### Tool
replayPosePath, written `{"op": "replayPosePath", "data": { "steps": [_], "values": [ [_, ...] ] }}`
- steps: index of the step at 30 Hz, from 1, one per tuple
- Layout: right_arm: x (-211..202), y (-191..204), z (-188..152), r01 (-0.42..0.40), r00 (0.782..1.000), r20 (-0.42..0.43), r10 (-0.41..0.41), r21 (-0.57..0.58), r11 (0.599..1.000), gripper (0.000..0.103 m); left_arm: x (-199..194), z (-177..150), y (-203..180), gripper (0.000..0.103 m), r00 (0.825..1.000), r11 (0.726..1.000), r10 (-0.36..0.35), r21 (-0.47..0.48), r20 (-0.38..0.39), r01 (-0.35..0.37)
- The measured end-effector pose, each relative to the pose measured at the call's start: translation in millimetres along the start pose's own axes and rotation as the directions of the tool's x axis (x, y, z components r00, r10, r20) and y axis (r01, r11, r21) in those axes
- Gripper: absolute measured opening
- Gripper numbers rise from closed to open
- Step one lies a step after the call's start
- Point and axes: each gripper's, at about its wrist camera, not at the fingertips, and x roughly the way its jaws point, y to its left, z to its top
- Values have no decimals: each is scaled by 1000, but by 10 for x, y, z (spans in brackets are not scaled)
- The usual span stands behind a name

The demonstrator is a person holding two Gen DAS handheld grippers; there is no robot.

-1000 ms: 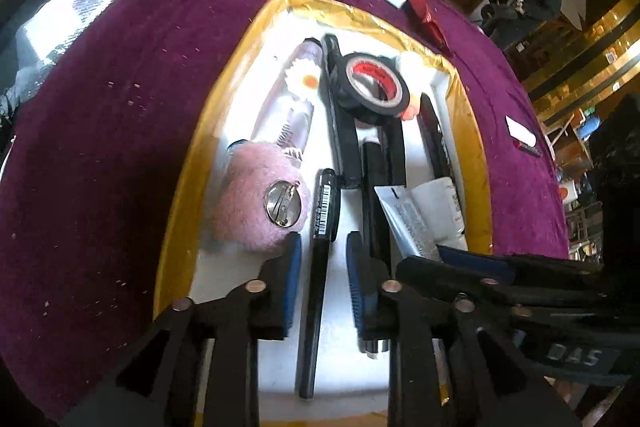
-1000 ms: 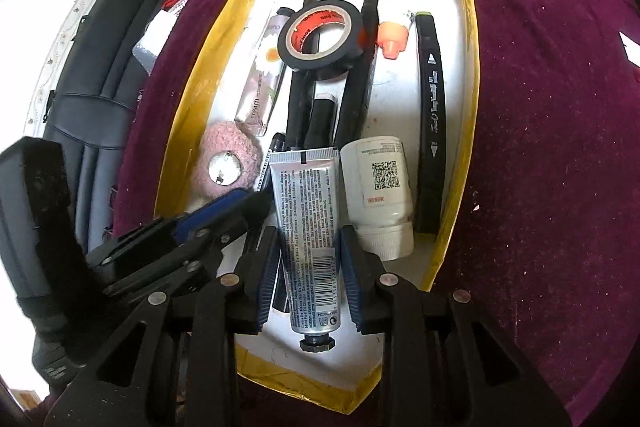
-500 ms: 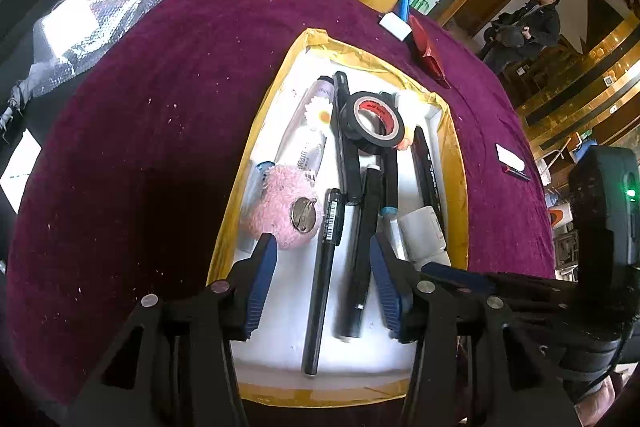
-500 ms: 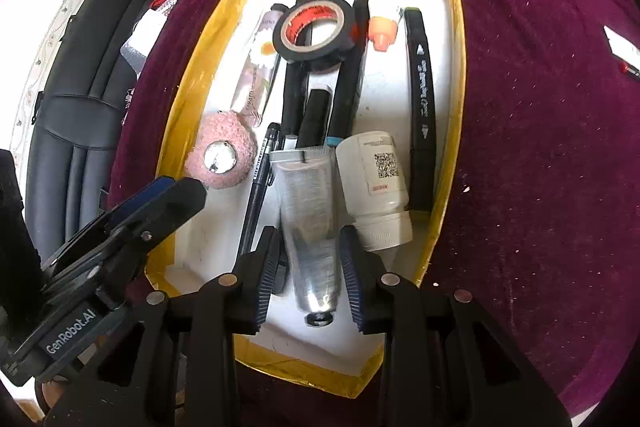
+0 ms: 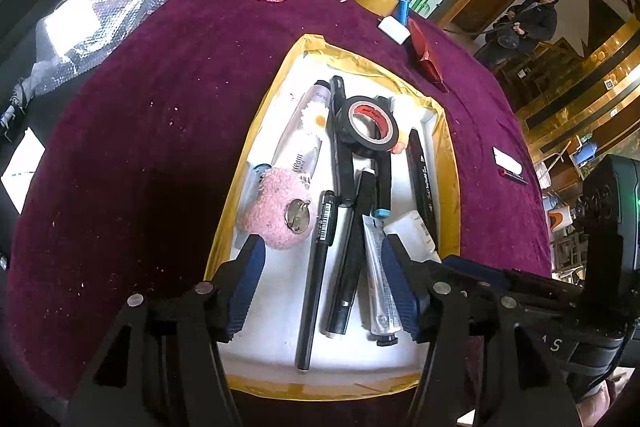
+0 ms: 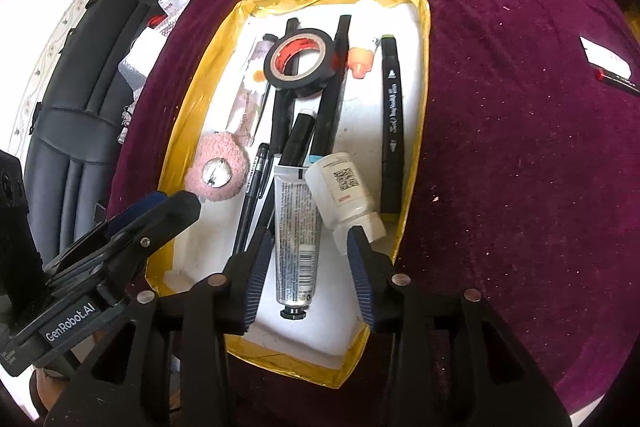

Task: Organize objects
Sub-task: 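Open both tools and move them back over the remaining items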

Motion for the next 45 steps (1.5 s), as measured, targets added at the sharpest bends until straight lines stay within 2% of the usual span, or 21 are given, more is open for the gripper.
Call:
{"op": "replayPosePath", "data": {
  "steps": [4,8,13,17,25,33,45],
  "values": [
    [-48,35,9,24,999,28,-24,-19,1000,39,-8,8,-37,55,1000,1000,-3,3,-1,3],
    [-160,75,-4,95,992,88,-88,-71,993,39,-16,13,-85,54,1000,1000,-4,5,3,4],
    [-299,110,-49,212,966,179,-187,-135,968,40,-32,8,-179,54,1000,1000,-4,12,10,4],
    [-369,74,-89,275,945,228,-235,-163,948,40,-30,-8,-302,54,1000,1000,-6,26,12,6],
    [-553,-271,-121,278,937,254,-240,-127,952,41,-8,-70,-622,54,1000,998,-7,56,15,6],
    [-815,-797,-147,288,919,297,-258,-63,955,41,145,-178,-1031,54,1000,997,-5,71,-11,6],
    [-993,-1681,-206,302,920,262,-290,-9,953,41,531,-386,-1859,54,998,994,-5,112,-64,12]
  ]
}}
